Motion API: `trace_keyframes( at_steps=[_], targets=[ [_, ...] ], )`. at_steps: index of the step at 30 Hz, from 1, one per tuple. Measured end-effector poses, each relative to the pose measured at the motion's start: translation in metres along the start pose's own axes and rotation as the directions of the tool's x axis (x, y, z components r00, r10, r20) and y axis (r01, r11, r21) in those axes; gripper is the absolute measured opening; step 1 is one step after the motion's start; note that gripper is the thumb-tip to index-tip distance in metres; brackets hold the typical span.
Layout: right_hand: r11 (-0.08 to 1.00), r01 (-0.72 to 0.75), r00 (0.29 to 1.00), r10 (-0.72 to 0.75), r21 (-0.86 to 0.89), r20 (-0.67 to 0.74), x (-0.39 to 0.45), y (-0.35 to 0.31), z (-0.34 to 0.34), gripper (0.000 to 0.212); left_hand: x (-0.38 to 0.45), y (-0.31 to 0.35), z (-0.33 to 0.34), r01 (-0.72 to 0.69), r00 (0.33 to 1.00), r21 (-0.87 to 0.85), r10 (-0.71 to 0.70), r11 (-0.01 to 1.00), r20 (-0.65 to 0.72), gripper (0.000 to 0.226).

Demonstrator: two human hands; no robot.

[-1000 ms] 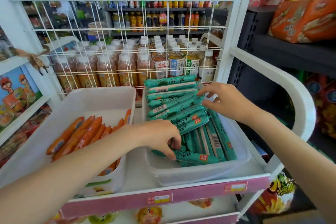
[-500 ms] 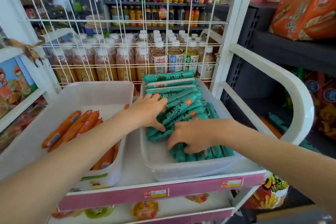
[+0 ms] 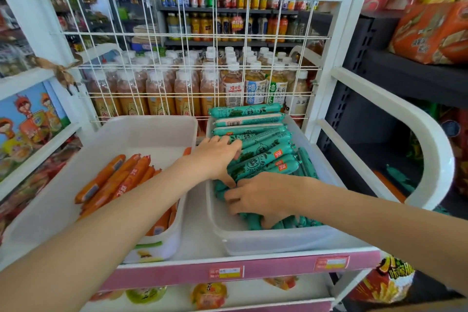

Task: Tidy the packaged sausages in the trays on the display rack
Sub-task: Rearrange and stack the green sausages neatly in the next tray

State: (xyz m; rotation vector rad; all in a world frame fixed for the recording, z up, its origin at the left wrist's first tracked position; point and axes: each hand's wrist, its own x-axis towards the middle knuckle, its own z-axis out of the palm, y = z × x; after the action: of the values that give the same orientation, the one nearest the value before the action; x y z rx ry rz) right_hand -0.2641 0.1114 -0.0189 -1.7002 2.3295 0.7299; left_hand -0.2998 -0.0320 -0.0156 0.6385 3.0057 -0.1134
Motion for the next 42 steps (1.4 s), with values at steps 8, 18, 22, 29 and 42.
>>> trace_keyframes(
  at_steps=[8,18,22,29,42],
  targets=[
    [0.995,-0.045,0.992,0.055,0.085,-0.116,-0.018,0.0,0.004,0.051,0.003,-0.005,-0.002,-0.012,1.0,-0.025,0.013,1.0,0.012,0.054],
    [0.871,-0.052,0.887,0.266,0.489,-0.379,-0.04,0.02,-0.014,0.027,0.0,-0.011,-0.007,-0.118,0.992,-0.246,0.105,0.962,-0.066,0.074],
    [0.771,-0.005,0.801,0.384,0.637,-0.458,-0.056,0.032,-0.029,0.023,0.0,-0.014,-0.002,-0.112,0.992,-0.317,0.089,0.942,-0.086,0.075],
    [0.498,0.034,0.66,0.64,0.867,-0.393,-0.089,0.057,-0.061,0.005,0.007,-0.008,0.001,-0.173,0.984,-0.284,0.18,0.943,0.0,0.085],
    [0.181,0.22,0.589,0.758,0.959,-0.278,-0.073,0.067,-0.047,0.007,-0.023,0.019,-0.039,-0.151,0.98,-0.953,0.164,0.264,-0.11,0.022]
  ],
)
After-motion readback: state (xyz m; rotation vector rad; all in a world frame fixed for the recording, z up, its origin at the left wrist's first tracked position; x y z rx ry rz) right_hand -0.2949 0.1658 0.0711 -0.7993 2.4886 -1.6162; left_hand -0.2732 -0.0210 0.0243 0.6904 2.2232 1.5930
